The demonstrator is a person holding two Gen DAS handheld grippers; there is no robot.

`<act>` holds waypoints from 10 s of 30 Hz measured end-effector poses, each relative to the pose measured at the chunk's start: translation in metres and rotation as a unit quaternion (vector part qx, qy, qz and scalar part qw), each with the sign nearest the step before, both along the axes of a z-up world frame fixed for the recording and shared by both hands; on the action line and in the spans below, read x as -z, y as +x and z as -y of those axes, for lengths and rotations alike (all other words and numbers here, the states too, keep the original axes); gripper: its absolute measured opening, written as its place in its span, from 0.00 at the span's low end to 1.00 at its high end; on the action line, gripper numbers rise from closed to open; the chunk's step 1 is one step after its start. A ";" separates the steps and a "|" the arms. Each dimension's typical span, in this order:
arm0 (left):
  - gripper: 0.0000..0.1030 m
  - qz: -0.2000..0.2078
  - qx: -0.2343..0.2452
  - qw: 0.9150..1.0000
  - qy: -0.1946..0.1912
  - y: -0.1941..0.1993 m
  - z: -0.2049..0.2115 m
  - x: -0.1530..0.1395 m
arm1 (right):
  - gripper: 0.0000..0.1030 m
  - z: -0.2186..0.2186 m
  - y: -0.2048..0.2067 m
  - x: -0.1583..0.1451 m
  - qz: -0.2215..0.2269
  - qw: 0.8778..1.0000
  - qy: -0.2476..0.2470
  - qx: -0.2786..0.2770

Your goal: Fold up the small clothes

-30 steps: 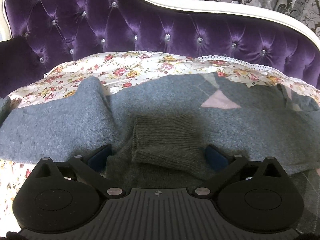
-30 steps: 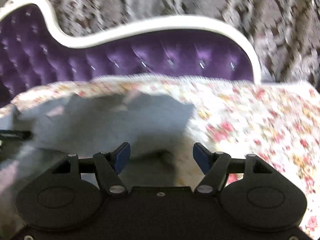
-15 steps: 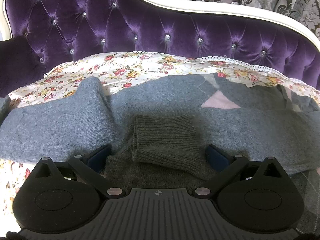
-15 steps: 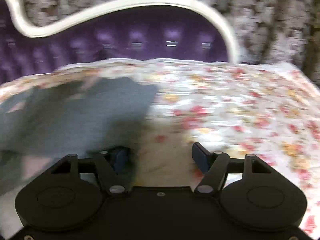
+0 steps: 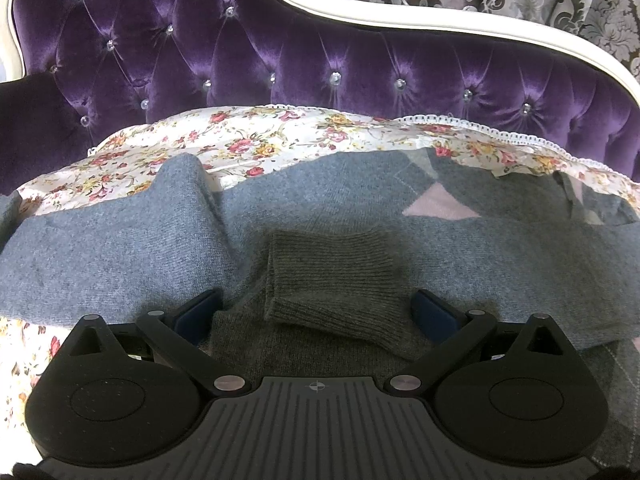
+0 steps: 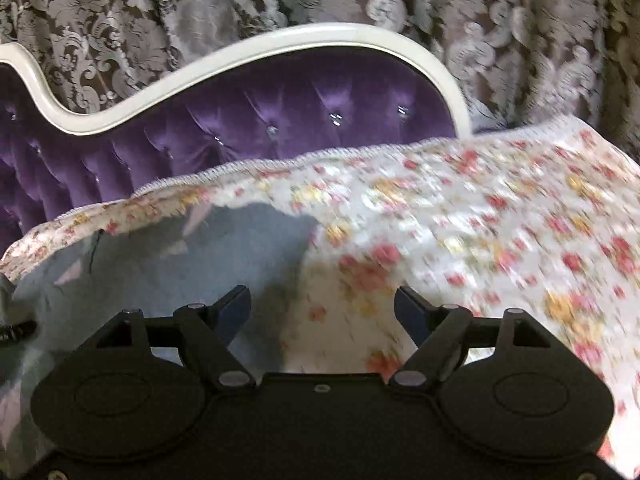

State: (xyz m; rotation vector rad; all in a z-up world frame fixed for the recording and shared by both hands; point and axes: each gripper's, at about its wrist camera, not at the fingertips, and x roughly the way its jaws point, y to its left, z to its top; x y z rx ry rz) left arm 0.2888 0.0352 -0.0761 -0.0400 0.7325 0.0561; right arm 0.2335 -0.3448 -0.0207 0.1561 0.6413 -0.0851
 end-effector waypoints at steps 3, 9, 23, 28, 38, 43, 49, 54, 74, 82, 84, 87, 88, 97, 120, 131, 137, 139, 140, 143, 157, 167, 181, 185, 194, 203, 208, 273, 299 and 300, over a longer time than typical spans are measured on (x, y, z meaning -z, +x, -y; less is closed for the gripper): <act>1.00 0.002 -0.001 1.000 0.001 0.000 0.001 0.000 | 0.78 -0.003 0.027 0.003 -0.006 1.000 -0.002 -0.016; 1.00 0.002 -0.002 1.000 0.001 -0.001 0.001 0.000 | 0.78 -0.007 0.079 0.025 -0.040 0.999 -0.031 -0.019; 1.00 0.002 -0.004 1.000 0.002 -0.001 0.002 0.000 | 0.78 0.004 0.057 0.017 -0.018 0.999 -0.035 -0.021; 1.00 0.002 -0.005 1.000 0.004 -0.001 0.003 -0.001 | 0.80 -0.013 0.031 0.037 -0.062 0.994 -0.076 -0.039; 1.00 0.007 -0.015 1.000 0.003 -0.001 0.004 -0.002 | 0.84 -0.025 -0.016 0.005 -0.001 0.999 -0.041 -0.005; 0.97 -0.004 -0.008 1.000 -0.012 -0.006 -0.005 -0.009 | 0.89 -0.067 -0.051 -0.014 0.029 0.998 -0.003 -0.053; 0.91 0.003 0.001 1.000 0.006 -0.038 -0.035 -0.034 | 0.89 -0.119 -0.082 -0.013 0.031 0.991 0.005 -0.126; 0.91 -0.011 -0.033 0.999 0.006 -0.055 -0.097 -0.048 | 0.89 -0.151 -0.093 -0.006 0.031 0.985 0.030 -0.167; 0.78 -0.021 -0.212 0.976 -0.031 -0.053 -0.302 -0.047 | 0.96 -0.229 -0.087 0.049 -0.002 0.974 -0.034 -0.224; 0.77 -0.033 -0.211 0.976 -0.045 -0.034 -0.320 -0.028 | 1.00 -0.234 -0.087 0.051 -0.007 0.971 -0.053 -0.231; 0.77 -0.034 -0.210 0.976 -0.054 -0.029 -0.324 -0.024 | 1.00 -0.235 -0.087 0.051 -0.008 0.971 -0.055 -0.231; 0.77 -0.027 -0.209 0.976 -0.046 -0.020 -0.326 -0.023 | 1.00 -0.236 -0.087 0.052 -0.010 0.971 -0.059 -0.232; 0.77 -0.025 -0.207 0.977 -0.044 -0.017 -0.327 -0.024 | 1.00 -0.236 -0.087 0.052 -0.011 0.971 -0.060 -0.232; 0.04 -0.004 -0.212 0.975 -0.065 -0.005 -0.334 -0.029 | 1.00 -0.237 -0.086 0.053 -0.014 0.970 -0.067 -0.233; 0.04 0.184 -0.050 0.981 -0.034 -0.049 -0.198 -0.238 | 0.99 -0.222 -0.083 0.041 -0.006 0.973 -0.008 -0.231; 0.04 0.218 0.099 0.970 -0.049 -0.033 -0.050 -0.268 | 0.99 -0.184 -0.101 0.014 0.031 0.977 0.046 -0.208; 0.04 0.192 0.166 0.964 -0.083 -0.019 0.038 -0.233 | 0.99 -0.154 -0.109 0.013 0.035 0.981 0.076 -0.175; 0.04 0.181 0.182 0.963 -0.085 -0.014 0.066 -0.214 | 0.99 -0.144 -0.112 0.014 0.034 0.982 0.086 -0.164; 0.04 0.171 0.188 0.963 -0.089 -0.011 0.079 -0.205 | 0.99 -0.139 -0.113 0.014 0.034 0.983 0.089 -0.159; 0.04 0.136 0.204 0.964 -0.099 -0.008 0.113 -0.170 | 0.99 -0.127 -0.117 0.016 0.031 0.984 0.096 -0.145; 0.68 0.070 0.286 0.946 -0.138 -0.020 0.162 -0.109 | 0.98 -0.107 -0.120 0.023 0.018 0.986 0.115 -0.117; 0.87 0.116 0.289 0.941 -0.135 -0.038 0.116 -0.127 | 0.99 -0.114 -0.117 0.016 0.014 0.987 0.099 -0.124; 0.88 0.054 0.058 0.995 -0.055 -0.021 -0.006 -0.052 | 0.98 -0.121 -0.068 -0.007 0.032 0.990 0.051 -0.130; 0.88 0.006 0.029 0.999 -0.033 -0.016 -0.021 -0.023 | 0.98 -0.136 -0.047 -0.006 0.030 0.990 0.018 -0.139; 0.94 0.011 0.015 0.999 -0.033 -0.026 -0.033 -0.007 | 0.97 -0.198 0.001 0.000 0.022 0.984 -0.079 -0.156; 0.96 0.010 0.015 0.999 -0.038 -0.024 -0.033 -0.004 | 0.94 -0.216 0.038 0.025 -0.026 0.982 -0.140 -0.122; 0.96 0.014 0.014 0.999 -0.040 -0.025 -0.033 -0.003 | 0.93 -0.159 0.022 0.017 -0.041 0.986 -0.152 -0.052; 0.96 0.013 0.012 0.999 -0.038 -0.024 -0.031 -0.002 | 0.10 -0.058 0.014 0.007 -0.035 0.993 0.066 -0.093; 0.96 0.013 0.012 0.999 -0.038 -0.024 -0.031 -0.002 | 0.50 -0.048 0.028 0.029 -0.040 0.992 -0.009 -0.123; 0.96 0.013 0.012 0.999 -0.038 -0.025 -0.031 -0.002 | 0.44 -0.049 0.027 0.029 -0.039 0.991 -0.012 -0.126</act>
